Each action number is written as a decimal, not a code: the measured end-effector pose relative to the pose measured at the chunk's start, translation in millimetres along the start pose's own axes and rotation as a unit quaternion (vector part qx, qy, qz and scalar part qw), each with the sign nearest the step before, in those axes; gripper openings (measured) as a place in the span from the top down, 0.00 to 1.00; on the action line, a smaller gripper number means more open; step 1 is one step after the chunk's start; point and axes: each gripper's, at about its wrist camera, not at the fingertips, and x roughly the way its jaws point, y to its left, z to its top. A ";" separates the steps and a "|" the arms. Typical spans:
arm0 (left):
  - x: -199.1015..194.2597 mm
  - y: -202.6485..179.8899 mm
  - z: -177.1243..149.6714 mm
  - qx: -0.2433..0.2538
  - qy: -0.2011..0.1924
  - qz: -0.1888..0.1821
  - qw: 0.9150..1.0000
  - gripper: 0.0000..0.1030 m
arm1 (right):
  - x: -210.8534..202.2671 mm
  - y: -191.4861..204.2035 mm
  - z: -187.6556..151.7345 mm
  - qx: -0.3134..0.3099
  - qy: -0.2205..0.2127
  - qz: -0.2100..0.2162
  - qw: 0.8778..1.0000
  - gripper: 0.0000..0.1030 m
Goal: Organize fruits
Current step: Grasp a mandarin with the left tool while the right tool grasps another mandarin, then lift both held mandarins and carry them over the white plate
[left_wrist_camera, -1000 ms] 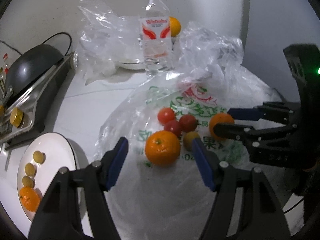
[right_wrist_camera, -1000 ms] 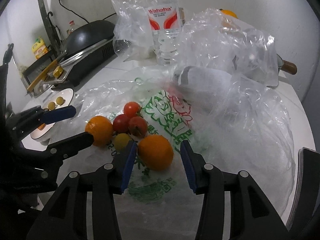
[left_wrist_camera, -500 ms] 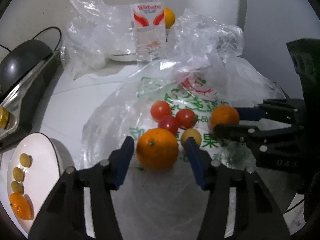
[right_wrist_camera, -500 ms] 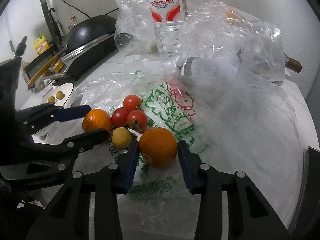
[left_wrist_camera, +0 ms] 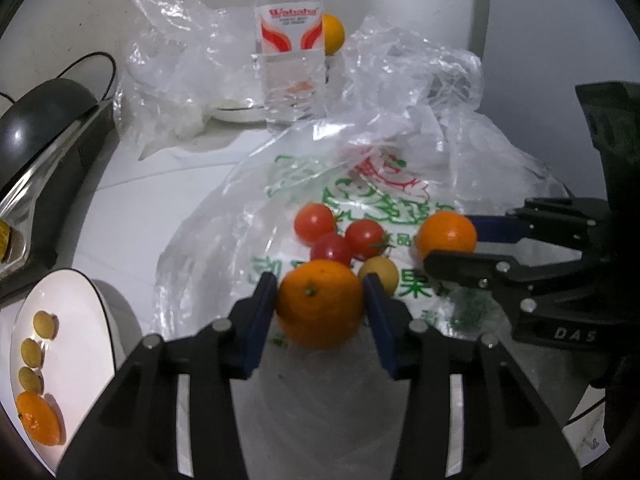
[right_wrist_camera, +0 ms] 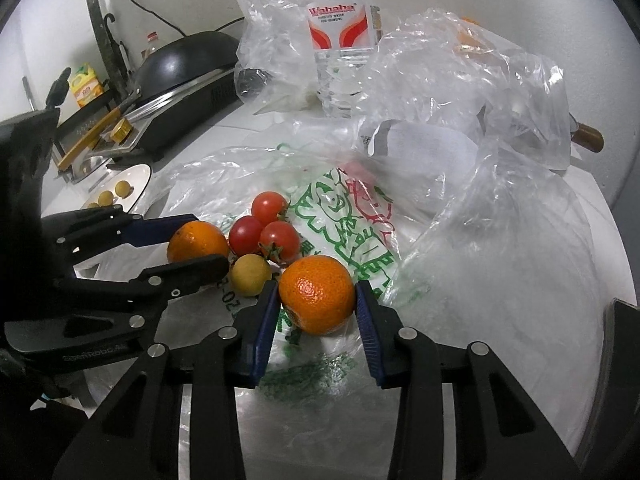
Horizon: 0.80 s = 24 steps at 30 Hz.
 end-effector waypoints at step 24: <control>-62.2 -1.0 -14.3 0.004 -0.043 -0.007 0.999 0.56 | -43.1 44.9 2.3 -0.023 -0.032 -0.017 0.999 0.61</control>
